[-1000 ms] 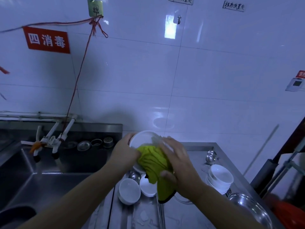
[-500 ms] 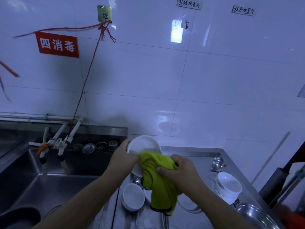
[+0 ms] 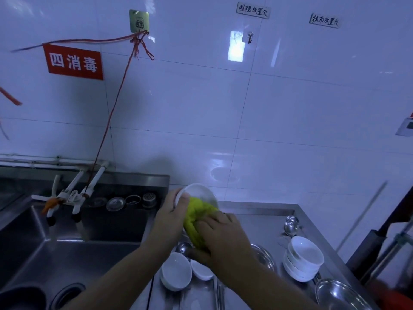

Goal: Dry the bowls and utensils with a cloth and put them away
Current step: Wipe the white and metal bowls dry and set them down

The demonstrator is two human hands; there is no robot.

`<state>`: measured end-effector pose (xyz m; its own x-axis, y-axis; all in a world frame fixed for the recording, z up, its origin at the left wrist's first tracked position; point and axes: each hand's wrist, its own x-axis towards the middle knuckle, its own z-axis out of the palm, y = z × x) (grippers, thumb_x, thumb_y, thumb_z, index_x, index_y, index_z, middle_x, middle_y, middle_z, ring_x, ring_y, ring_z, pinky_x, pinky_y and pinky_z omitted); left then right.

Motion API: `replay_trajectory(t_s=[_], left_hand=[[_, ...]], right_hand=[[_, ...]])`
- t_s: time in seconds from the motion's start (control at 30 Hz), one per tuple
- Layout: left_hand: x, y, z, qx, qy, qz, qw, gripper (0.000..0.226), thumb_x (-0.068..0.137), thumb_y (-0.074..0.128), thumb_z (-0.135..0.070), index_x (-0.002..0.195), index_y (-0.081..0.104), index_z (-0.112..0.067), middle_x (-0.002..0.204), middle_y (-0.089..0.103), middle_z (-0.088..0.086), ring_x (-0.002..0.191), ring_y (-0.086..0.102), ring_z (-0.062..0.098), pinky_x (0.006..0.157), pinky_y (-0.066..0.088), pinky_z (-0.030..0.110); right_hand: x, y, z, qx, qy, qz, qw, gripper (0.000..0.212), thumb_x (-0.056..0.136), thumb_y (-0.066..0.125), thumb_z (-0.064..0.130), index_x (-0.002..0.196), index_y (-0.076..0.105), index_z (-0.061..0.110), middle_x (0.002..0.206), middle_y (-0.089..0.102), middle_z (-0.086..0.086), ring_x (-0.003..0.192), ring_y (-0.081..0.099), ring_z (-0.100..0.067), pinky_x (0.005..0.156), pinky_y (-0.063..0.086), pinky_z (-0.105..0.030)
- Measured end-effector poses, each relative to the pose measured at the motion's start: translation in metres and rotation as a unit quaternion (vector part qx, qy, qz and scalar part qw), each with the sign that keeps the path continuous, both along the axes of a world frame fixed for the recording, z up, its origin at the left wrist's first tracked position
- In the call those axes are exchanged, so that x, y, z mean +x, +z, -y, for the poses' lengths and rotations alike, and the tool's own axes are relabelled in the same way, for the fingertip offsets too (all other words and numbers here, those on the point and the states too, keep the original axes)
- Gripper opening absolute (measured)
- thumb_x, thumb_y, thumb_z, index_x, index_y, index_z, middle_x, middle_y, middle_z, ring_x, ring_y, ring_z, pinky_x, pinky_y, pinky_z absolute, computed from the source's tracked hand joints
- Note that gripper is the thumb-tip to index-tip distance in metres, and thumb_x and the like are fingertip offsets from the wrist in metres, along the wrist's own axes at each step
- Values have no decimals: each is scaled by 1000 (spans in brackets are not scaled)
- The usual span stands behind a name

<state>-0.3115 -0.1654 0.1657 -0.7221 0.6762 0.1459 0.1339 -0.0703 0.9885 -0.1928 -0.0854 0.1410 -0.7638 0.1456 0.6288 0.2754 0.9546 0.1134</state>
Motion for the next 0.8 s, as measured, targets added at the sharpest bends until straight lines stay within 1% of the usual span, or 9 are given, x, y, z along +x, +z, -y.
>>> replay_trajectory(t_s=[0.13, 0.27, 0.37, 0.43, 0.5, 0.57, 0.67, 0.73, 0.8], left_hand=[[0, 0, 5, 24, -39, 2, 999, 19, 98, 40, -33, 108, 55, -35, 105, 63, -6, 95, 61, 8, 76, 49, 25], [10, 3, 5, 53, -44, 4, 998, 21, 97, 42, -31, 113, 57, -32, 109, 64, -8, 101, 61, 6, 83, 49, 25], [15, 8, 3, 79, -53, 8, 995, 20, 97, 45, -24, 110, 59, -28, 106, 66, -7, 94, 62, 0, 76, 48, 12], [17, 14, 3, 95, -67, 16, 993, 19, 97, 45, -18, 106, 61, -25, 99, 68, -6, 86, 63, -1, 69, 47, 8], [15, 18, 2, 88, -82, 7, 993, 20, 97, 46, -14, 103, 63, -25, 95, 68, -6, 84, 63, 3, 68, 48, 9], [8, 23, 6, 54, -120, -15, 991, 19, 95, 49, -13, 103, 63, -24, 97, 68, -4, 88, 63, 8, 71, 49, 13], [-8, 41, 11, -86, -241, -103, 961, 26, 83, 53, -24, 106, 64, -27, 103, 69, -1, 96, 65, 15, 81, 48, 27], [-15, 54, 11, -138, -303, -99, 938, 25, 84, 57, -19, 105, 66, -28, 104, 69, 1, 95, 66, 15, 81, 48, 29], [-17, 56, 6, -116, -284, -81, 948, 28, 78, 62, -20, 105, 67, -27, 103, 70, 1, 96, 66, 18, 82, 49, 30]], right_hand=[[6, -3, -7, 30, 33, 5, 999, 52, 77, 52, 58, 112, 63, 20, 127, 60, 0, 128, 44, -23, 105, 28, -41], [5, -16, 2, 13, 29, -9, 999, 70, 83, 53, 56, 138, 41, 13, 139, 54, -10, 131, 47, -29, 111, 29, -46], [5, -18, 14, 26, 32, -71, 997, 57, 83, 62, 43, 131, 55, 12, 135, 57, -10, 129, 50, -27, 107, 37, -40], [6, -18, 15, 48, 60, -121, 990, 40, 89, 56, 32, 122, 65, 11, 129, 62, -7, 124, 55, -23, 100, 43, -36], [12, -15, 4, 82, 108, -127, 983, 36, 95, 48, 30, 116, 69, 11, 123, 66, -5, 119, 59, -21, 91, 46, -33], [21, -9, -17, 148, 173, -105, 968, 25, 93, 58, 22, 110, 72, 11, 115, 70, -4, 112, 63, -21, 85, 49, -32], [31, 4, -45, 241, 249, -45, 937, 14, 91, 65, 11, 102, 74, 10, 106, 71, -7, 103, 65, -25, 89, 49, -35], [32, 8, -54, 261, 259, -18, 930, 14, 93, 62, 11, 104, 71, 9, 105, 71, -8, 101, 65, -27, 91, 48, -37], [29, 5, -54, 249, 228, -35, 941, 15, 93, 60, 11, 107, 66, 8, 104, 71, -7, 100, 62, -26, 85, 48, -37]])
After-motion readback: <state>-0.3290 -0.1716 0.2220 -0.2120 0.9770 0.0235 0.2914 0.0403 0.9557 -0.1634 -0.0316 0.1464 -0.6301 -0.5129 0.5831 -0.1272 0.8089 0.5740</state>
